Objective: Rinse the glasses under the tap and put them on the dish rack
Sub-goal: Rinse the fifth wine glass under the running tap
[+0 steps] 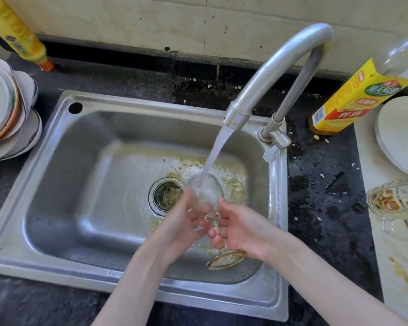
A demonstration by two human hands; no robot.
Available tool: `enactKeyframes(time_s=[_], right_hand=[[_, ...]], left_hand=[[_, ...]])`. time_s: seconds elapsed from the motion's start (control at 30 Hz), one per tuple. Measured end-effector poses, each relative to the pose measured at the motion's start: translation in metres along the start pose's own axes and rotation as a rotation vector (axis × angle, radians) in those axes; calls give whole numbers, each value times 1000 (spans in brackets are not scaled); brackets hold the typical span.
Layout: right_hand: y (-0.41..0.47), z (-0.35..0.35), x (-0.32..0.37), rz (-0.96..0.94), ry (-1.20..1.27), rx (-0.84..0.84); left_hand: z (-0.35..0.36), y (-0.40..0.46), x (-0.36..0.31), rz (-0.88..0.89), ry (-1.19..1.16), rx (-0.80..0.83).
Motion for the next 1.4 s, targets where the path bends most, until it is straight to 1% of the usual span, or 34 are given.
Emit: enactKeyframes(time_s=[0.03,0.1,0.17,0.2,0.27,0.33,0.37,0.4,0.43,0.5,0.53,0.57,0.6,0.63,0.7,0.73,0.77,0.8,0.83,0.9,0.93,0.97,1.0,1.03,1.13,1.17,1.2,1.23,1.27,1.33,1.37,1.4], right_hand=[[1,3,1,-23,-5,25],[2,9,3,-50,7,84],[5,14,6,-87,2,94],[6,16,8,-128,-32,57],[12,16,14,-270,-193,-94],[14,17,20,-427,-368,-240],[15,16,21,-475,-407,-276],[17,15,22,-479,-419,-282],[19,14,20,-419,-401,-275],[23,13,13,-224,-327,-215],[21,13,13,-162,-314,-175],[24,12,11,-139,-334,-152],[25,12,10,-152,-387,-154],[26,12,11,-206,-494,-194],[26,16,11,-386,-714,-298],[26,17,9,-461,-782,-349],[26,16,5,-501,-789,-387],[26,15,4,-507,-727,-381],[27,12,3,-464,-617,-336],[25,11,1,-250,-417,-190],[23,10,1,-186,-384,-165],[25,7,2,-167,-399,-176],[25,7,3,-189,-416,-187],[28,7,3,-242,-483,-245],[32,9,0,-431,-974,-485],[31,9,0,-472,-1024,-541],[32,9,0,-521,-1008,-540],[33,8,2,-567,-899,-482],[33,8,4,-534,-750,-411],[38,4,0,-265,-477,-265],[38,1,-3,-154,-398,-217],[39,-1,-5,-100,-388,-183]], left_hand=[[0,3,-9,21,-12,46],[3,8,-26,75,68,110],[6,12,-35,144,170,45],[9,13,-37,196,221,1],[14,11,-36,308,325,-91],[17,9,-33,347,405,-167],[18,7,-34,372,415,-190],[20,4,-36,402,424,-210],[19,4,-38,413,434,-230],[13,8,-40,398,372,-238],[10,9,-41,389,329,-228],[8,10,-40,383,290,-215],[7,10,-39,391,276,-217],[7,10,-37,412,277,-239],[10,8,-35,457,251,-317],[11,9,-32,456,222,-341],[12,10,-31,445,205,-339],[13,11,-30,437,205,-312],[13,12,-31,423,204,-259],[10,11,-31,389,178,-141],[9,10,-30,380,166,-95],[7,9,-29,375,158,-67],[7,8,-28,381,141,-66],[6,10,-28,394,129,-96],[7,13,-26,396,104,-266],[8,13,-25,382,99,-284],[8,13,-26,383,109,-273],[9,11,-28,388,133,-237],[8,10,-29,387,158,-182],[6,5,-29,379,170,-58],[3,2,-28,376,160,-11],[1,2,-27,373,151,10]])
Point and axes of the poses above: each hand's wrist, its own y-axis towards the middle knuckle, its own z-axis out of the palm, x = y × z, the point moved 4 cm from there along y, towards the middle knuckle, and after that the axes turned 4 degrees about x, right-handed, at the moved point
